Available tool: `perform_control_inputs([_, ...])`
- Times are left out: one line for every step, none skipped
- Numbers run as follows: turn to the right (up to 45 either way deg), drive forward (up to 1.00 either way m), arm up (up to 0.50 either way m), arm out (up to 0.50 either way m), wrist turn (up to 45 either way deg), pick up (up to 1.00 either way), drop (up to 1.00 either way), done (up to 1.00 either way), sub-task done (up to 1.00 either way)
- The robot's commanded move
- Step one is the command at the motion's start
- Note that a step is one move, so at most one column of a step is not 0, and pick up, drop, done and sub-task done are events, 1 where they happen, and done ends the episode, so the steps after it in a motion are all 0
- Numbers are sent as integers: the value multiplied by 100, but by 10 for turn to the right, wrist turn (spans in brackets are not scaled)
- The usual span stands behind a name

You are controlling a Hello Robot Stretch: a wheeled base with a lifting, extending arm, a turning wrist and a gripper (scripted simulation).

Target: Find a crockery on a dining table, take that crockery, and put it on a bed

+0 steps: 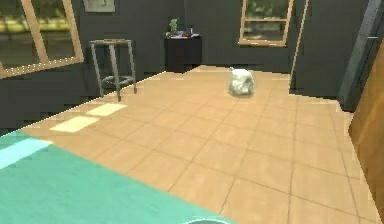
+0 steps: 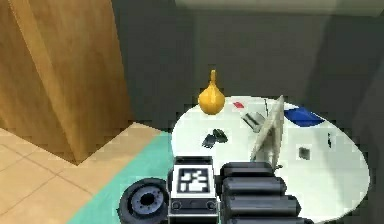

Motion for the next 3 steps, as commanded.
perform_control_inputs([0, 100, 0, 0, 0, 0, 0, 0, 0])
perform_control_inputs([0, 100, 0, 0, 0, 0, 0, 0, 0])
perform_control_inputs([0, 100, 0, 0, 0, 0, 0, 0, 0])
